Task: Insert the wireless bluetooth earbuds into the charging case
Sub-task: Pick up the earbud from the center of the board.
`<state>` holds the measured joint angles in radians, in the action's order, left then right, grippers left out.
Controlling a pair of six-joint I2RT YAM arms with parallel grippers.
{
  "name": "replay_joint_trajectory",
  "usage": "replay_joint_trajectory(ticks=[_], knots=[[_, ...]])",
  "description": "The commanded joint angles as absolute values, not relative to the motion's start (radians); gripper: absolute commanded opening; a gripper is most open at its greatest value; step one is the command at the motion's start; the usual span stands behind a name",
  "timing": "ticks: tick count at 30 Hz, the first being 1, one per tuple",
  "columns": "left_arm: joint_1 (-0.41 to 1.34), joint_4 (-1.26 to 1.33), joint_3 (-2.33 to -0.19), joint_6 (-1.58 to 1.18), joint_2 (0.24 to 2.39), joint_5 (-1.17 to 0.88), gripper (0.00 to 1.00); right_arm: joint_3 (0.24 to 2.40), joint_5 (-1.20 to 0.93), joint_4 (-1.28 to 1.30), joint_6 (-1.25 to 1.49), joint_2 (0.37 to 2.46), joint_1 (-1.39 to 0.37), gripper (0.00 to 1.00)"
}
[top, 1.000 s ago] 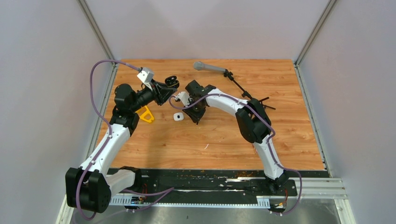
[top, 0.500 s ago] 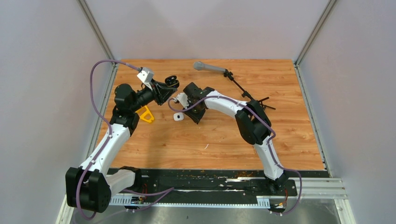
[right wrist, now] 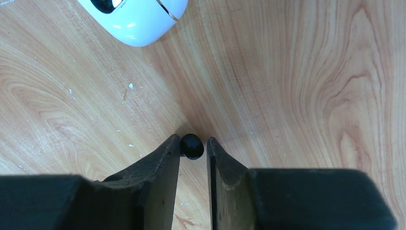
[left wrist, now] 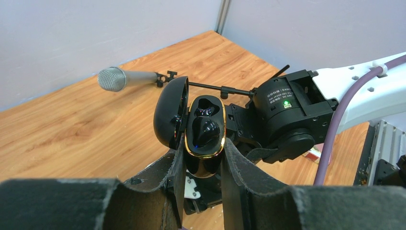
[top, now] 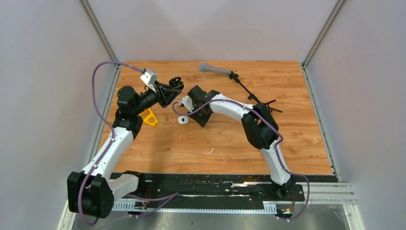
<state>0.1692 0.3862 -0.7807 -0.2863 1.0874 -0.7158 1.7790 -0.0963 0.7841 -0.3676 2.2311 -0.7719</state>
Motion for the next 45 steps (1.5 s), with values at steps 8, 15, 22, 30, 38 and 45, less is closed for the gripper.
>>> replay_joint_trajectory(ticks=[8, 15, 22, 30, 38, 45], knots=[[0.164, 0.429, -0.778, -0.290, 1.074, -0.708, 0.00, 1.742, -0.048, 0.806, -0.321, 2.222, -0.787, 0.25], [0.164, 0.436, -0.776, -0.292, 1.080, -0.706, 0.00, 1.718, -0.029, 0.805, -0.315, 2.220, -0.796, 0.27], [0.164, 0.438, -0.769, -0.293, 1.080, -0.703, 0.00, 1.703, -0.039, 0.798, -0.336, 2.222, -0.796, 0.08], [0.164, 0.449, -0.778, -0.297, 1.091, -0.697, 0.00, 1.742, 0.000, 0.786, -0.411, 2.161, -0.795, 0.00], [0.164, 0.505, -0.871, -0.317, 1.167, -0.672, 0.00, 1.655, 0.061, 0.793, -0.459, 1.955, -0.793, 0.00], [0.164, 0.531, -0.928, -0.326, 1.231, -0.660, 0.00, 1.572, -0.063, 0.822, -0.495, 1.724, -0.778, 0.00]])
